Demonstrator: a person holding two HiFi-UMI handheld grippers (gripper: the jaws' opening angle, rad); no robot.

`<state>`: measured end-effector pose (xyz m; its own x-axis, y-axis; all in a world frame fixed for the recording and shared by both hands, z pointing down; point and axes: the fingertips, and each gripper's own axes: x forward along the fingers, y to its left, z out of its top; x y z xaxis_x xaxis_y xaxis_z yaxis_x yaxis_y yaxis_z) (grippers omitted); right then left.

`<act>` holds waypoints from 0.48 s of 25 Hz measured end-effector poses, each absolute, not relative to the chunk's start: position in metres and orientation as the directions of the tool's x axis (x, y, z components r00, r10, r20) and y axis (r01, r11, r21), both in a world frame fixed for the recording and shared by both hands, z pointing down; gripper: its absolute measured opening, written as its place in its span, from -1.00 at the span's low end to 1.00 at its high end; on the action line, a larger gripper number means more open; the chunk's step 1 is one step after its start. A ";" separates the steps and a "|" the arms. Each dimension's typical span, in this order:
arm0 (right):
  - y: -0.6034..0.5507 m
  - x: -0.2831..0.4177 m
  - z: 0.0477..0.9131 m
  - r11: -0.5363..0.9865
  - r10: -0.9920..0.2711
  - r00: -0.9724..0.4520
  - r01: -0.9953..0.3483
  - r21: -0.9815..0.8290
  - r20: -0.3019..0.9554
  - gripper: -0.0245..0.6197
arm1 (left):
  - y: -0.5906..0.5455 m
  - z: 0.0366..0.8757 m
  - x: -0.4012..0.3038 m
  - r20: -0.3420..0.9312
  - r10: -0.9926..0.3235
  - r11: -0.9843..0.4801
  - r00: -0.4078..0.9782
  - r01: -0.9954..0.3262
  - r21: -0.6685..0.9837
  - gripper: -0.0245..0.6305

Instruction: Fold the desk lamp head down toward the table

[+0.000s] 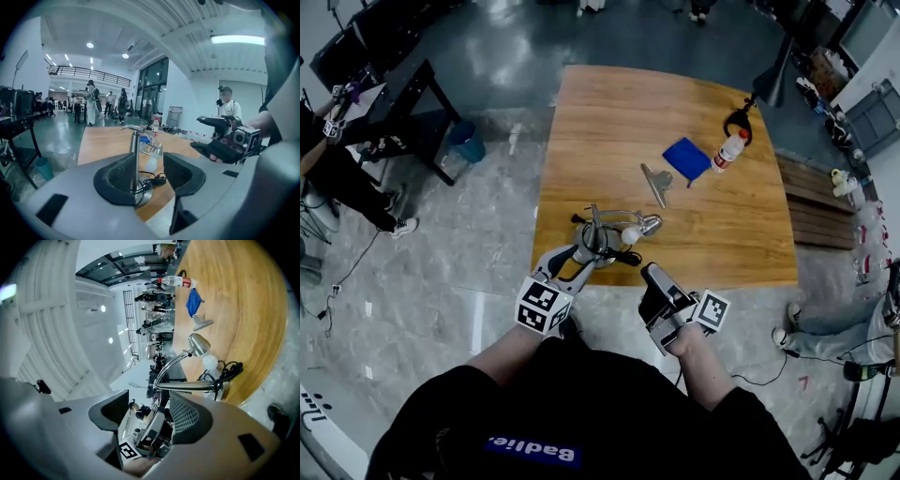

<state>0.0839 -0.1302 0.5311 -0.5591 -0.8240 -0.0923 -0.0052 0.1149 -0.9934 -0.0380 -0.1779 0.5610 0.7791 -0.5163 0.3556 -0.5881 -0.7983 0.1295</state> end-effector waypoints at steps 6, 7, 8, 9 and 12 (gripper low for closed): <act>-0.062 0.104 0.488 0.334 -0.727 -0.673 -0.175 -0.926 -0.135 -0.12 | -0.081 0.502 -0.009 0.240 -0.610 -0.714 0.755 -0.656 0.244 -0.39; -0.047 0.108 0.480 0.367 -0.710 -0.692 -0.211 -0.906 -0.127 -0.12 | -0.064 0.490 -0.004 0.222 -0.617 -0.707 0.755 -0.656 0.266 -0.39; -0.033 0.110 0.470 0.407 -0.696 -0.708 -0.251 -0.878 -0.120 -0.12 | -0.049 0.477 0.001 0.209 -0.613 -0.710 0.761 -0.648 0.275 -0.39; -0.019 0.110 0.458 0.456 -0.681 -0.723 -0.298 -0.839 -0.113 -0.12 | -0.035 0.463 0.005 0.197 -0.603 -0.723 0.773 -0.634 0.275 -0.39; 0.013 0.096 0.422 0.620 -0.641 -0.764 -0.456 -0.639 -0.077 -0.13 | -0.001 0.428 0.014 0.142 -0.556 -0.773 0.819 -0.573 0.274 -0.39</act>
<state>0.0955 0.0128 0.4218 -0.7638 -0.6409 -0.0766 -0.4559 0.6197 -0.6388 0.0140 -0.0007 0.4278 0.8186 -0.5564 0.1423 -0.5727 -0.7725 0.2742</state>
